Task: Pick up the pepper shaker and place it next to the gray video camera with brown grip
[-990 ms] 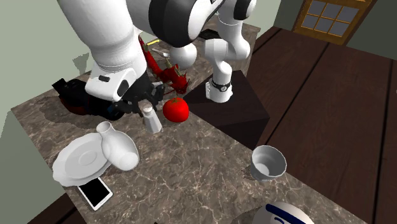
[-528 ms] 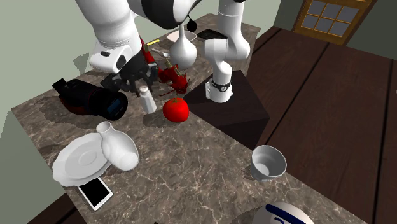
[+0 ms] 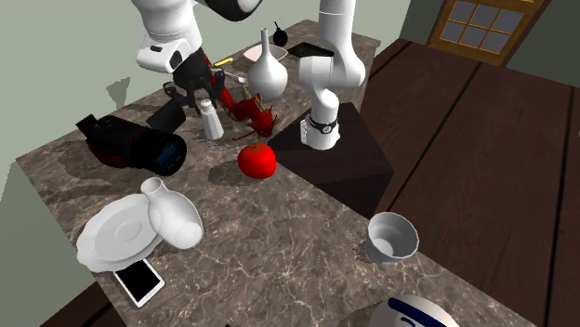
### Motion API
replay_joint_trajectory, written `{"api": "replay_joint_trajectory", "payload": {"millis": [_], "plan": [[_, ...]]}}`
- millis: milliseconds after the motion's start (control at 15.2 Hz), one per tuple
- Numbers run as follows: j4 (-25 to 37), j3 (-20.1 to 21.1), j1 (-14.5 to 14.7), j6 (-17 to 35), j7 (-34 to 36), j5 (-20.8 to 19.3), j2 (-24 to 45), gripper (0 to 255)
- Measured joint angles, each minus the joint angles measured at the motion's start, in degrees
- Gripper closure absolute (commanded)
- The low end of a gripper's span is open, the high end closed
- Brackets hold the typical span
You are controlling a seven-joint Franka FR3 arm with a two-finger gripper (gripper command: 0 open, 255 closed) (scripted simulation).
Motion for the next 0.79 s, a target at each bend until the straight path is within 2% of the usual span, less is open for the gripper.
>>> {"api": "replay_joint_trajectory", "payload": {"millis": [330,792], "plan": [[-4.7,-2.1,-2.8,0.2,-3.7,-4.5,-6.3,255],[-8.1,-5.8,-7.0,-0.1,-10.3,-10.0,-12.5,255]]}}
